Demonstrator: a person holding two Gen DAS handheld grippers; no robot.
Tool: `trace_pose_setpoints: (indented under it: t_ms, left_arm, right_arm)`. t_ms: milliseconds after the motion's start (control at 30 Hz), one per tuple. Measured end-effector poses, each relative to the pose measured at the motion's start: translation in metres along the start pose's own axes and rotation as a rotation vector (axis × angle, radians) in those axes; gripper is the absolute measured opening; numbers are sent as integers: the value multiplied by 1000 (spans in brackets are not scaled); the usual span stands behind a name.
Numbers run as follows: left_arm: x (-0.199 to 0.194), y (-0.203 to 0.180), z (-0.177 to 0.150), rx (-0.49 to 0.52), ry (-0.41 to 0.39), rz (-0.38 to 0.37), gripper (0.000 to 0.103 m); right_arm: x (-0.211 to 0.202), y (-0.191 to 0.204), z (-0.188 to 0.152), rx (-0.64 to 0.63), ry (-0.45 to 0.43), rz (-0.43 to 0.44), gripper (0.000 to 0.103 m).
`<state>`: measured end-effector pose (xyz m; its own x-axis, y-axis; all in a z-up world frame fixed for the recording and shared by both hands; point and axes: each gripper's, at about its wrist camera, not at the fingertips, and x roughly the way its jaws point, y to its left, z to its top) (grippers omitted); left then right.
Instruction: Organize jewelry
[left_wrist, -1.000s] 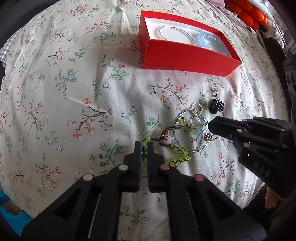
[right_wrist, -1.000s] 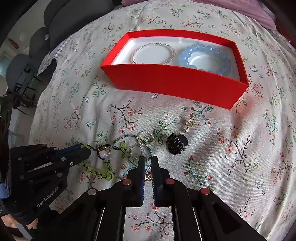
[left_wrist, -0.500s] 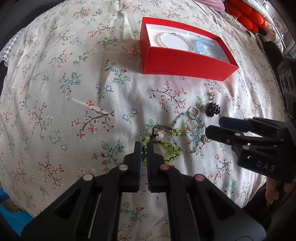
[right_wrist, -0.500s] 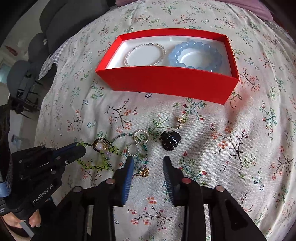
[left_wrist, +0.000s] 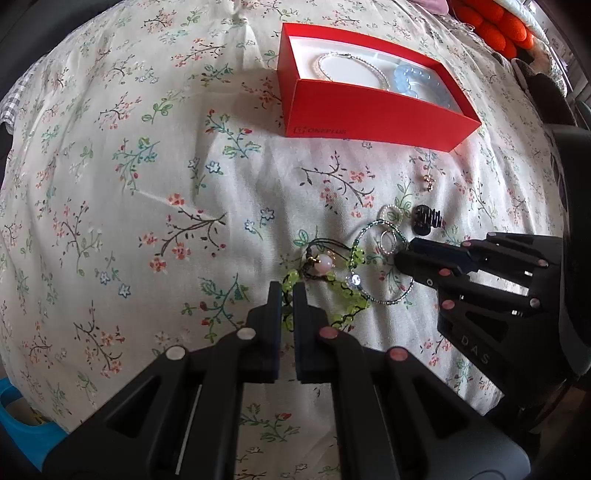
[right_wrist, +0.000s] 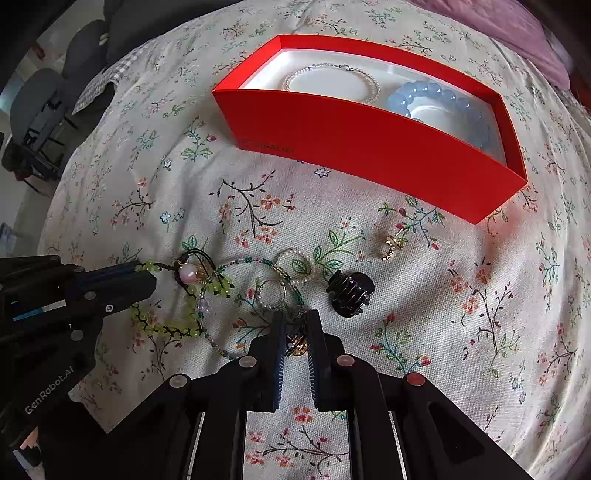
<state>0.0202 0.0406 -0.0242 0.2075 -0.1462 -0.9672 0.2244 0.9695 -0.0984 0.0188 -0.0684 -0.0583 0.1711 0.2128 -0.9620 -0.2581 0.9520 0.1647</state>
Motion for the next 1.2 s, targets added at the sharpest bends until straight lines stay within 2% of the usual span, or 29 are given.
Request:
trace_pose_setpoints:
  t_ms: [100, 267, 567, 667, 700, 867, 1000, 1200]
  left_arm:
    - [-4, 1, 0, -4, -11, -6, 6]
    - [-12, 9, -1, -13, -33, -18, 6]
    - [-21, 14, 3, -30, -57, -27, 6]
    - [-21, 13, 3, -26, -56, -13, 6]
    - [-20, 15, 3, -29, -50, -8, 6]
    - [-13, 29, -7, -41, -24, 19, 6]
    - [-9, 44, -19, -47, -8, 35, 6]
    - [-2, 57, -32, -37, 15, 42, 6]
  right_arm:
    - [-5, 0, 0, 9, -11, 33, 5]
    - [-20, -9, 1, 37, -45, 85, 4]
    - [-51, -20, 0, 51, -107, 130, 4]
    - [-51, -13, -2, 33, -97, 178, 10]
    - [-48, -7, 0, 20, -88, 185, 24]
    - [-34, 17, -6, -62, -47, 191, 33]
    - [-22, 35, -12, -131, -29, 164, 47]
    - [-10, 62, -17, -231, -61, 129, 49]
